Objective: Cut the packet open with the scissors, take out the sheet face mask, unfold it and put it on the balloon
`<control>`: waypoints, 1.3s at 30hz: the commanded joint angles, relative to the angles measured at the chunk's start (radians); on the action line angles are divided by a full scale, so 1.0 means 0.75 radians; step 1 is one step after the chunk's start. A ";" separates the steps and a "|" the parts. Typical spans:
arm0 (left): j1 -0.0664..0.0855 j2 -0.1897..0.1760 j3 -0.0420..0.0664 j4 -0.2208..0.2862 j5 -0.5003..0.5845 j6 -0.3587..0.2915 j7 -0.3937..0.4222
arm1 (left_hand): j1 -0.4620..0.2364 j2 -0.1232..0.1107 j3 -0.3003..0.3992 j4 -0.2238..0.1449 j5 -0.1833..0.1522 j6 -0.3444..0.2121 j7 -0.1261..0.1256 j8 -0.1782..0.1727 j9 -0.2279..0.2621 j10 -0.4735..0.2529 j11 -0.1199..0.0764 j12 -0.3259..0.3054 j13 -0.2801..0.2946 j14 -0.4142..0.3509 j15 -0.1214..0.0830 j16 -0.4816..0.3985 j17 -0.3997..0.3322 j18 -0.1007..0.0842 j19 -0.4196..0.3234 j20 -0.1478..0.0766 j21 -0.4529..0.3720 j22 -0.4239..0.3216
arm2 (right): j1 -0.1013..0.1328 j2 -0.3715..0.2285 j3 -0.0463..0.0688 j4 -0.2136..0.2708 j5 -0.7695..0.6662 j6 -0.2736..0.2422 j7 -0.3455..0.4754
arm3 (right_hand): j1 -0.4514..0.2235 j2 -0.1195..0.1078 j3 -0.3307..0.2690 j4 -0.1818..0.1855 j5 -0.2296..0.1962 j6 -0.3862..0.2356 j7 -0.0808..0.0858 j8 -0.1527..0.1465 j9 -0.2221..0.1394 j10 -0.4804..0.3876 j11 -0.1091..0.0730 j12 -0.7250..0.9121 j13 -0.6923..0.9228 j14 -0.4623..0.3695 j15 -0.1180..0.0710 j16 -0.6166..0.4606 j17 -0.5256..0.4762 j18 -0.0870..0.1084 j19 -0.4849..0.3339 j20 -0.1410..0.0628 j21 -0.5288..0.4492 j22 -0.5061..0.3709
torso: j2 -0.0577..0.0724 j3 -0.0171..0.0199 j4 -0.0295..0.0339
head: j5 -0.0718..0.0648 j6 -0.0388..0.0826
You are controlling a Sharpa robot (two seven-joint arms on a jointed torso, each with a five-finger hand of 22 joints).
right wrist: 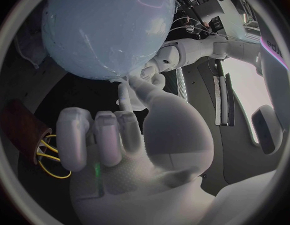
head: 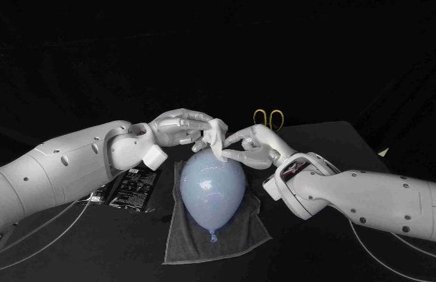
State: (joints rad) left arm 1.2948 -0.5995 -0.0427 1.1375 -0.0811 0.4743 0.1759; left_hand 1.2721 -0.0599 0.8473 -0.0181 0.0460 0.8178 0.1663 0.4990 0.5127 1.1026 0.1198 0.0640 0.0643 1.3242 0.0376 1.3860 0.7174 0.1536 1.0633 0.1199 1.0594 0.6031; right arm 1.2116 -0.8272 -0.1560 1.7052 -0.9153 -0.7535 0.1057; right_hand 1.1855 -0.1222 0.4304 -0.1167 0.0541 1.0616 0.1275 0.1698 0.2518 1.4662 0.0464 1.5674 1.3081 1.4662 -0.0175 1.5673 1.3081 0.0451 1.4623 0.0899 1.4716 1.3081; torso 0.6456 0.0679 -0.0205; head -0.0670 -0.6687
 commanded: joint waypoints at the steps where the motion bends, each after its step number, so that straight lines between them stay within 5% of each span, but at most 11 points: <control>1: 0.001 0.002 0.001 0.004 0.003 0.013 0.013 | -0.005 0.011 0.003 0.007 0.004 -0.002 0.012 0.008 0.300 0.003 -0.001 0.000 0.001 0.008 -0.001 0.006 0.002 0.024 0.009 0.004 0.004 0.001 | -0.001 0.004 0.001 0.002 0.010 0.039 -0.006 | -0.037 0.022 -0.007 0.035 0.003 0.016 -0.002 0.007 0.004 0.139 0.002 0.005 0.350 0.139 0.004 0.005 0.350 -0.025 0.074 0.002 0.001 0.281 | 0.000 0.0005 -0.0004 | -0.001 -0.001; 4: 0.001 0.001 0.001 0.004 0.003 0.013 0.013 | -0.005 0.012 0.003 0.008 0.004 -0.003 0.011 0.009 0.301 0.003 -0.001 0.000 0.001 0.008 -0.001 0.007 0.003 0.024 0.010 0.004 0.005 0.002 | -0.001 0.005 0.001 0.001 0.029 0.048 -0.004 | -0.105 0.052 -0.010 0.112 0.114 0.015 -0.008 0.005 0.007 0.139 -0.004 0.005 0.350 0.139 0.000 0.005 0.350 -0.025 0.074 -0.002 0.001 0.282 | 0.000 0.0002 -0.0002 | -0.001 -0.001; 19: 0.001 -0.006 0.001 0.014 -0.001 0.014 0.005 | -0.005 0.012 0.003 0.009 0.004 -0.004 0.011 0.011 0.303 0.004 -0.001 -0.001 0.001 0.010 -0.001 0.007 0.005 0.024 0.012 0.004 0.006 0.004 | -0.002 0.018 0.001 -0.002 -0.009 0.161 -0.074 | -0.113 0.061 0.001 0.137 0.132 0.022 -0.014 0.011 0.013 0.139 -0.008 0.005 0.350 0.139 -0.004 0.005 0.350 -0.021 0.068 -0.005 -0.011 0.277 | 0.000 0.0003 -0.0004 | -0.005 -0.010; 26: 0.001 -0.010 0.000 0.021 -0.003 0.015 0.006 | -0.005 0.013 0.003 0.010 0.003 -0.005 0.011 0.012 0.304 0.004 -0.001 -0.001 0.001 0.010 -0.001 0.007 0.003 0.023 0.013 0.004 0.006 0.006 | -0.005 0.028 0.001 -0.012 -0.086 0.184 -0.143 | -0.017 0.036 0.044 0.060 -0.001 0.038 -0.024 0.032 0.030 0.139 -0.018 0.005 0.350 0.139 -0.014 0.005 0.350 -0.020 0.064 -0.014 -0.018 0.275 | 0.001 0.0001 -0.0003 | -0.007 -0.013; 30: 0.001 -0.013 0.000 0.026 -0.003 0.013 0.007 | -0.005 0.013 0.003 0.010 0.003 -0.005 0.011 0.012 0.305 0.005 -0.001 -0.001 0.001 0.010 -0.001 0.008 0.006 0.024 0.013 0.004 0.006 0.005 | -0.008 0.032 0.001 -0.015 -0.106 0.160 -0.175 | 0.001 0.025 0.045 0.040 -0.005 0.053 -0.030 0.046 0.039 0.139 -0.023 0.005 0.350 0.139 -0.017 0.005 0.350 -0.021 0.067 -0.017 -0.013 0.278 | 0.001 0.0005 -0.0006 | -0.008 -0.016; 35: 0.001 -0.016 0.000 0.031 -0.003 0.011 0.008 | -0.005 0.013 0.003 0.010 0.003 -0.005 0.011 0.012 0.305 0.005 -0.001 -0.001 0.001 0.010 -0.001 0.008 0.006 0.024 0.013 0.004 0.006 0.005 | -0.011 0.033 0.001 -0.020 -0.080 0.087 -0.180 | 0.063 0.064 0.076 0.000 -0.007 0.116 -0.073 0.106 0.079 0.139 -0.059 0.005 0.350 0.139 -0.044 0.005 0.350 -0.026 0.079 -0.036 0.008 0.289 | 0.000 0.0004 -0.0006 | -0.010 -0.022; 39: 0.001 -0.019 0.000 0.033 -0.003 0.009 0.008 | -0.005 0.014 0.003 0.011 0.003 -0.006 0.010 0.014 0.307 0.006 -0.002 0.000 0.001 0.010 -0.002 0.007 0.004 0.024 0.013 0.004 0.006 0.004 | -0.011 0.029 0.001 -0.018 -0.023 0.013 -0.139 | 0.081 0.088 0.104 -0.019 -0.007 0.120 -0.082 0.145 0.118 0.139 -0.069 0.005 0.350 0.139 -0.057 0.005 0.350 -0.030 0.085 -0.051 0.019 0.296 | 0.000 0.0010 -0.0009 | -0.012 -0.023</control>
State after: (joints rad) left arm 1.2940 -0.6137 -0.0441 1.1588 -0.0852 0.4743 0.1733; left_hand 1.2721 -0.0599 0.8501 -0.0153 0.0460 0.8141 0.1697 0.5025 0.5421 1.1026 0.1199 0.0640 0.0643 1.3241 0.0377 1.3859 0.7208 0.1531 1.0668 0.1236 1.0593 0.6058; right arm 1.2066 -0.8045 -0.1533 1.6910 -0.9554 -0.6905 -0.0008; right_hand 1.2310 -0.0694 0.5028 -0.1313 0.0479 1.1486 0.0696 0.2714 0.3210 1.4666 -0.0001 1.5674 1.3079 1.4666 -0.0542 1.5667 1.3081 0.0294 1.4660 0.0572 1.4839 1.3081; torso 0.6459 0.0681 -0.0209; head -0.0753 -0.6847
